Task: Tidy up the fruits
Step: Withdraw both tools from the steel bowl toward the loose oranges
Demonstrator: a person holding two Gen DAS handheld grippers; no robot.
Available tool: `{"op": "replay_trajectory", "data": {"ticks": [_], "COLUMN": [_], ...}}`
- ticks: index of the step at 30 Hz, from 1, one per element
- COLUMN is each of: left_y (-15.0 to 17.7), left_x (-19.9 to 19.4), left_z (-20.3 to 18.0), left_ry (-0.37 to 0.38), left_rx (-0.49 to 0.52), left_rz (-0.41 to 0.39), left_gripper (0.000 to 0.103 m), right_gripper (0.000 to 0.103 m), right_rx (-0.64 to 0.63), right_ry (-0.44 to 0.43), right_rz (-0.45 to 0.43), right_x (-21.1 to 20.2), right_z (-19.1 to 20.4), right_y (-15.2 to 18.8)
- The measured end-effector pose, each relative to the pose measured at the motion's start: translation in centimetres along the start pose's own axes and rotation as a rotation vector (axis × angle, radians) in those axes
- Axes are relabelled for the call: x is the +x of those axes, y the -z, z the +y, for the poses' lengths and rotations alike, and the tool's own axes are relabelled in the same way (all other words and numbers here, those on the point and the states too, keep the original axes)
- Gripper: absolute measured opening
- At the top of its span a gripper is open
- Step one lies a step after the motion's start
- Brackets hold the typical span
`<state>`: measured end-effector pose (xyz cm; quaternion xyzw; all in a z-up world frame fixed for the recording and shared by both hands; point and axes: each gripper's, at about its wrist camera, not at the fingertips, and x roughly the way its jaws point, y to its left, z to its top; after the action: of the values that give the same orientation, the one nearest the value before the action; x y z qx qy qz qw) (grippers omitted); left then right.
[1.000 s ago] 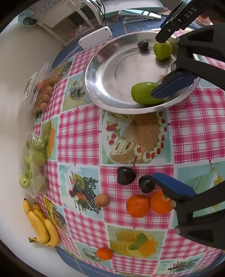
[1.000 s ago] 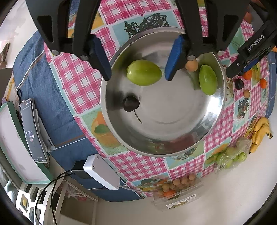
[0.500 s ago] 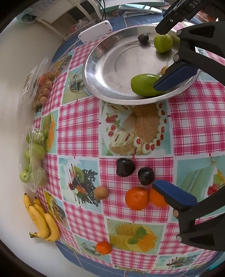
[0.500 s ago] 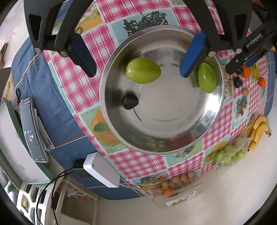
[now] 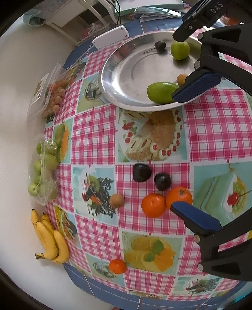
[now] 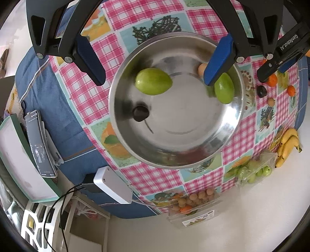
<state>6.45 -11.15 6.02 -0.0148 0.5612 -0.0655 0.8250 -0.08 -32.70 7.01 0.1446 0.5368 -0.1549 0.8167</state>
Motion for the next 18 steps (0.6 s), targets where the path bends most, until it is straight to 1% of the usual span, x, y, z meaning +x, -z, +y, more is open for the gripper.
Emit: {"op": "replay_trajectory", "data": {"ticks": [5, 10, 18], "left_y": [-0.1, -0.4, -0.5], "left_x": [-0.6, -1.2, -1.6], "left_z": [1.9, 4.5, 9.1], "left_ry": [-0.013, -0.015, -0.056], "left_rx": [-0.029, -0.081, -0.167], "left_rz": [-0.003, -0.015, -0.03], "left_gripper": [0.103, 0.103, 0.103], "right_gripper": [0.101, 0.101, 0.101], "right_rx": [-0.03, -0.064, -0.128], "right_ry": [-0.013, -0.034, -0.067], "right_rz": [0.011, 0.015, 0.024], "right_x": [-0.1, -0.3, -0.4], "right_z": [1.9, 4.4, 8.8], "right_y": [0.3, 0.5, 1.0]}}
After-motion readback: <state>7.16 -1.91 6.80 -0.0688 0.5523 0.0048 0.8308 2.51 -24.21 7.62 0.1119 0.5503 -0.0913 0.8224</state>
